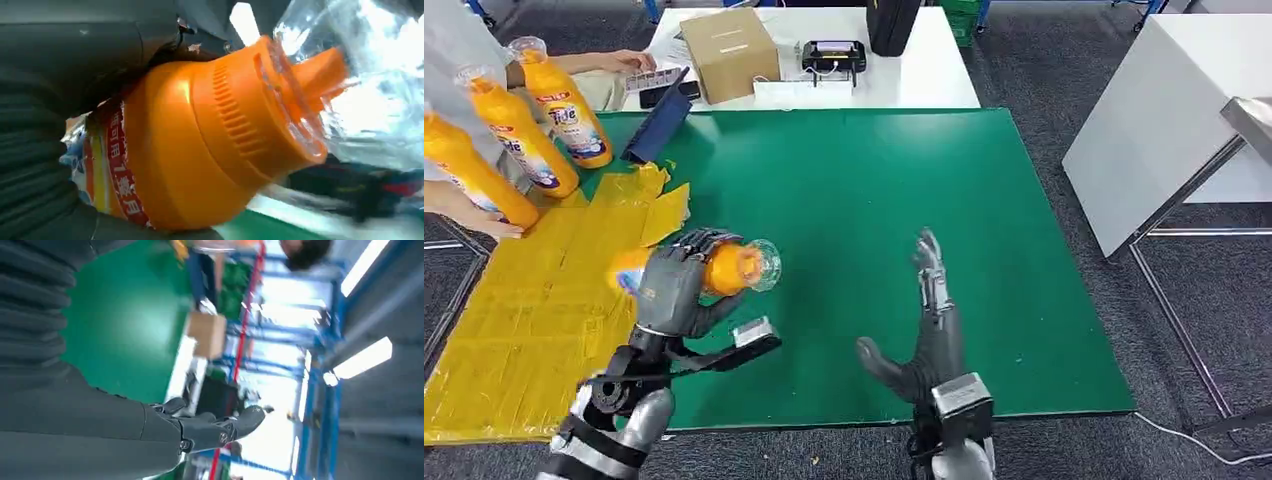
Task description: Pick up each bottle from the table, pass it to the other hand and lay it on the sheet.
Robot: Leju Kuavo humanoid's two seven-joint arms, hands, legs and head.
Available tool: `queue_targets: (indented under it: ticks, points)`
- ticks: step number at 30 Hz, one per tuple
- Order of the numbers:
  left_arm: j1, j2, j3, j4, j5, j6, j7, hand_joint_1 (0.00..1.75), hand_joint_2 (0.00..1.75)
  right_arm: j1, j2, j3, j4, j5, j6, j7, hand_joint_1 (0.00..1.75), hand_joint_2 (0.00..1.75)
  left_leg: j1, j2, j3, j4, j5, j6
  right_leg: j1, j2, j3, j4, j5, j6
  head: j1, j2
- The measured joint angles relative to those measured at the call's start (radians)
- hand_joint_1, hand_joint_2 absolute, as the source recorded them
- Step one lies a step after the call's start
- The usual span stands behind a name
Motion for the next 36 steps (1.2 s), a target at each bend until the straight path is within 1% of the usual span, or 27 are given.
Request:
queue_targets:
  ticks: [1, 2, 3, 5, 7, 10, 14, 19, 23, 24, 25, 29, 32, 36]
  points:
    - [-0.049, 0.037, -0.037, 0.035, -0.062, -0.036, 0.101, 1.75, 1.75, 0.006, 0.0, -0.012, -0.025, -0.007, 0.003, -0.004, 0.0, 1.75, 0.0, 0.001, -0.001, 0.0, 0.001, -0.001, 0.0, 0.0, -0.001, 0.0, 0.001, 0.0, 0.0, 0.0]
    - [-0.104, 0.063, -0.07, 0.074, -0.077, -0.07, 0.177, 1.75, 1.75, 0.012, -0.001, -0.023, -0.051, -0.011, 0.005, -0.009, 0.0, 1.75, 0.0, 0.002, -0.001, 0.0, 0.001, -0.001, 0.0, 0.001, -0.001, 0.001, 0.002, -0.002, -0.001, 0.0]
    - [-0.159, 0.1, -0.116, 0.127, -0.066, -0.112, 0.221, 1.75, 1.75, 0.019, -0.001, -0.036, -0.079, -0.011, 0.005, -0.013, 0.0, 1.75, 0.0, 0.002, 0.0, 0.0, 0.001, -0.001, 0.0, 0.001, -0.001, 0.001, 0.003, -0.002, -0.002, 0.0]
    - [-0.245, 0.133, -0.172, 0.225, -0.061, -0.175, 0.226, 1.75, 1.75, 0.023, 0.0, -0.052, -0.119, -0.012, 0.001, -0.016, 0.0, 1.75, 0.0, 0.003, 0.0, 0.0, 0.002, -0.001, 0.001, 0.001, -0.001, 0.001, 0.003, -0.002, -0.001, 0.0]
    - [-0.311, 0.15, -0.215, 0.333, -0.056, -0.2, 0.209, 1.75, 1.75, 0.022, -0.001, -0.065, -0.152, -0.009, -0.003, -0.016, 0.0, 1.75, 0.0, 0.004, 0.0, 0.0, 0.003, -0.001, 0.001, 0.001, -0.001, 0.001, 0.003, -0.002, -0.001, 0.0]
    - [-0.376, 0.156, -0.238, 0.472, -0.056, -0.239, 0.167, 1.75, 1.75, 0.021, -0.001, -0.081, -0.171, -0.015, -0.005, -0.015, 0.0, 1.75, 0.0, 0.005, 0.0, 0.0, 0.003, -0.001, 0.001, 0.002, 0.0, 0.001, 0.003, -0.002, 0.0, 0.0]
    - [-0.424, 0.15, -0.218, 0.649, -0.054, -0.255, 0.108, 1.75, 1.75, 0.01, 0.0, -0.087, -0.173, -0.015, -0.004, -0.015, 0.0, 1.75, 0.0, 0.006, -0.001, 0.0, 0.003, -0.001, 0.001, 0.003, -0.001, 0.001, 0.003, -0.002, -0.001, 0.0]
    - [-0.447, 0.132, -0.16, 0.817, -0.026, -0.286, 0.099, 1.75, 1.75, -0.01, -0.001, -0.087, -0.166, 0.0, -0.006, -0.008, 0.0, 1.75, 0.0, 0.006, -0.001, 0.0, 0.003, -0.001, 0.001, 0.003, -0.001, 0.001, 0.002, -0.003, -0.001, 0.0]
    - [-0.448, 0.119, -0.109, 0.897, -0.005, -0.298, 0.115, 1.75, 1.75, -0.021, -0.001, -0.085, -0.157, 0.009, -0.02, 0.002, 0.0, 1.75, 0.0, 0.006, -0.001, 0.0, 0.003, -0.001, 0.001, 0.003, -0.001, 0.001, 0.002, -0.003, -0.001, 0.0]
    - [-0.447, 0.116, -0.096, 0.909, 0.001, -0.301, 0.116, 0.47, 1.75, -0.024, -0.001, -0.084, -0.156, 0.009, -0.021, 0.004, 0.0, 1.75, 0.0, 0.006, -0.001, 0.0, 0.003, -0.001, 0.001, 0.003, -0.001, 0.001, 0.002, -0.003, 0.0, 0.0]
    - [-0.447, 0.113, -0.083, 0.921, 0.014, -0.302, 0.114, 0.0, 1.75, -0.027, -0.001, -0.084, -0.154, 0.01, -0.022, 0.008, 0.0, 1.75, 0.0, 0.006, -0.001, 0.0, 0.003, -0.001, 0.001, 0.003, -0.001, 0.001, 0.002, -0.003, -0.001, 0.0]
    - [-0.447, 0.097, -0.026, 0.947, 0.08, -0.289, 0.049, 0.0, 1.75, -0.033, -0.001, -0.083, -0.146, 0.011, -0.032, 0.011, 0.0, 1.75, 0.0, 0.004, -0.001, 0.0, 0.003, -0.001, 0.001, 0.003, 0.0, 0.001, 0.002, -0.003, -0.001, 0.0]
    - [-0.447, 0.086, 0.006, 0.953, 0.104, -0.272, 0.025, 0.0, 1.75, -0.035, -0.002, -0.083, -0.141, 0.011, -0.032, 0.016, 0.0, 1.75, 0.0, 0.005, -0.001, 0.0, 0.003, -0.001, 0.001, 0.003, 0.0, 0.001, 0.002, -0.003, -0.001, 0.0]
    - [-0.429, 0.072, 0.035, 0.952, 0.138, -0.211, -0.007, 0.0, 1.75, -0.034, -0.003, -0.084, -0.135, 0.021, -0.037, 0.022, 0.0, 1.75, 0.0, 0.005, -0.001, 0.0, 0.003, -0.001, 0.001, 0.003, 0.0, 0.001, 0.002, -0.003, -0.001, 0.0]
